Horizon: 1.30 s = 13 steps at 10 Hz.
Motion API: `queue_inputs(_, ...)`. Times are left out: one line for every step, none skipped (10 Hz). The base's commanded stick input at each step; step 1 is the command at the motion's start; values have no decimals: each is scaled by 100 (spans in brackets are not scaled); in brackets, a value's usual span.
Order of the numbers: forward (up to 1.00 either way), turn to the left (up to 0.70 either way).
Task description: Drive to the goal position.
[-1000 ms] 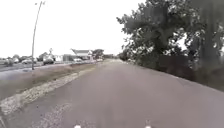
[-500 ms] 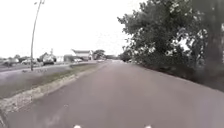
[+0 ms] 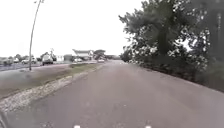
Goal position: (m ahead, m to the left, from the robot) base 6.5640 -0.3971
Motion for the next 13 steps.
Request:
queue_inputs(70, 0)
queue_inputs(70, 0)
queue_inputs(70, 0)
queue_inputs(70, 0)
queue_inputs(70, 0)
queue_inputs(70, 0)
queue_inputs(70, 0)
queue_inputs(70, 0)
queue_inputs(70, 0)
queue_inputs(70, 0)
queue_inputs(70, 0)
queue_inputs(70, 0)
queue_inputs(70, 0)
